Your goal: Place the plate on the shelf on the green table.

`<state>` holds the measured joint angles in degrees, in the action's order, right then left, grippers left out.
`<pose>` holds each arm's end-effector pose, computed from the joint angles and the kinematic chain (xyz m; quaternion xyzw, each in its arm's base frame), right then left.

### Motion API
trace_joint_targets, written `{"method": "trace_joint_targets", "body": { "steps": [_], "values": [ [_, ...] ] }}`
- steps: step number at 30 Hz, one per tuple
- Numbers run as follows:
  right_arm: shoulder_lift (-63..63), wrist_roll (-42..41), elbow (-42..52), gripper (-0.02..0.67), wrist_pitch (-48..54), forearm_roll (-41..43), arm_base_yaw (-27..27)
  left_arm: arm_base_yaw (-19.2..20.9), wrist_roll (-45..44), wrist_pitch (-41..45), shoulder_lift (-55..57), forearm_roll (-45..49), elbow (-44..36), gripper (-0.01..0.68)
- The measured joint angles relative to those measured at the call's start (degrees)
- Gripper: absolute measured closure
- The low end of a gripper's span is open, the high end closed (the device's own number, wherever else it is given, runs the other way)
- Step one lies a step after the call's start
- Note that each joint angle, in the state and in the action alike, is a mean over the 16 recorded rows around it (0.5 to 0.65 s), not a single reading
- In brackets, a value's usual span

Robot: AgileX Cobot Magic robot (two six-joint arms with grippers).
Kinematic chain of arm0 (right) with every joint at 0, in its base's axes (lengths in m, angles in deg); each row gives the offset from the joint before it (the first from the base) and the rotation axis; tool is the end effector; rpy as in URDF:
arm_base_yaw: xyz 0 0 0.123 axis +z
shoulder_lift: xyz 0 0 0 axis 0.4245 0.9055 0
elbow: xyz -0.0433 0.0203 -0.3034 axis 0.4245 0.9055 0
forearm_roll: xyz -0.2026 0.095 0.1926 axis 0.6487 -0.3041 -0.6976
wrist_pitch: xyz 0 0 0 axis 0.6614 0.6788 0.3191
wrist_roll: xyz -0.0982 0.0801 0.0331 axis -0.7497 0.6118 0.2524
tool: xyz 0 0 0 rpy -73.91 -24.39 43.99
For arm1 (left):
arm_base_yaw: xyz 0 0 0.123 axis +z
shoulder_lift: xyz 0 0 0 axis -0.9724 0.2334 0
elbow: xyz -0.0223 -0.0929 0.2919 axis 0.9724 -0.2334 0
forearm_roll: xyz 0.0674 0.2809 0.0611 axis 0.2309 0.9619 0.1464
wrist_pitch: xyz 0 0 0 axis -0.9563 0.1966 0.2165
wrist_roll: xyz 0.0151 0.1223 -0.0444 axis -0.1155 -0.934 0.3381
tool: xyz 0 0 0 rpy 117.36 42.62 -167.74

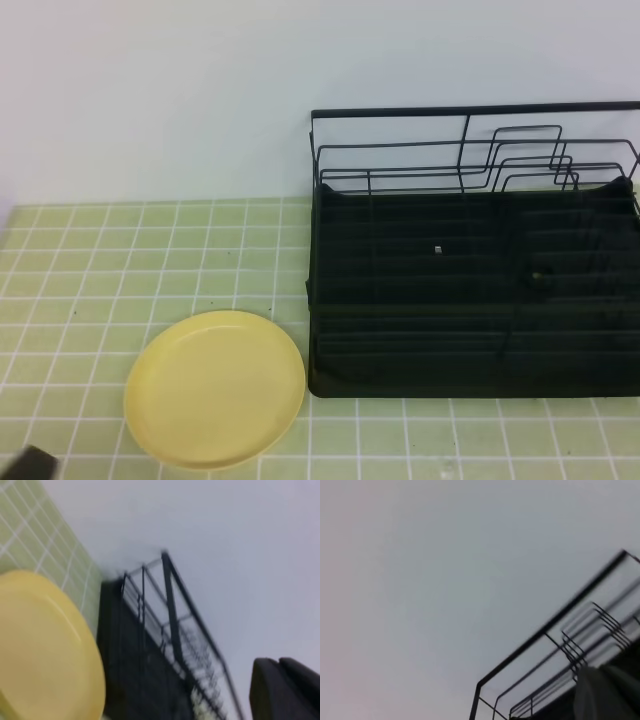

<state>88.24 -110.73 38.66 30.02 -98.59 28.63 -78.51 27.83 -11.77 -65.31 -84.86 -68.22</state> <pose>0.1128 0.0028 0.2463 0.2425 0.5993 0.3063 0.6988 0.1108 -0.0407 0.2047 -0.3000 0.6394 -0.4866 0.5142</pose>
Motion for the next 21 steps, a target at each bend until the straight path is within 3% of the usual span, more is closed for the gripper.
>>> {"method": "trace_joint_targets", "body": {
  "steps": [6,12,16,21],
  "values": [
    [0.58,-15.19,-7.3,0.651,8.61,0.55,0.0,-0.04,-14.56,5.43,0.8,-1.09,4.33,0.673],
    [5.03,-28.49,-16.15,0.651,16.89,3.47,0.0,-0.06,-23.46,9.06,4.74,4.67,11.21,0.673],
    [11.19,-31.83,-21.22,0.651,22.58,6.93,0.0,-0.07,-24.03,10.35,10.03,11.47,16.58,0.673],
    [22.73,-30.22,-26.47,0.651,29.95,13.07,0.0,-0.07,-21.93,11.76,19.8,21.2,22.82,0.673]
  ]
}}
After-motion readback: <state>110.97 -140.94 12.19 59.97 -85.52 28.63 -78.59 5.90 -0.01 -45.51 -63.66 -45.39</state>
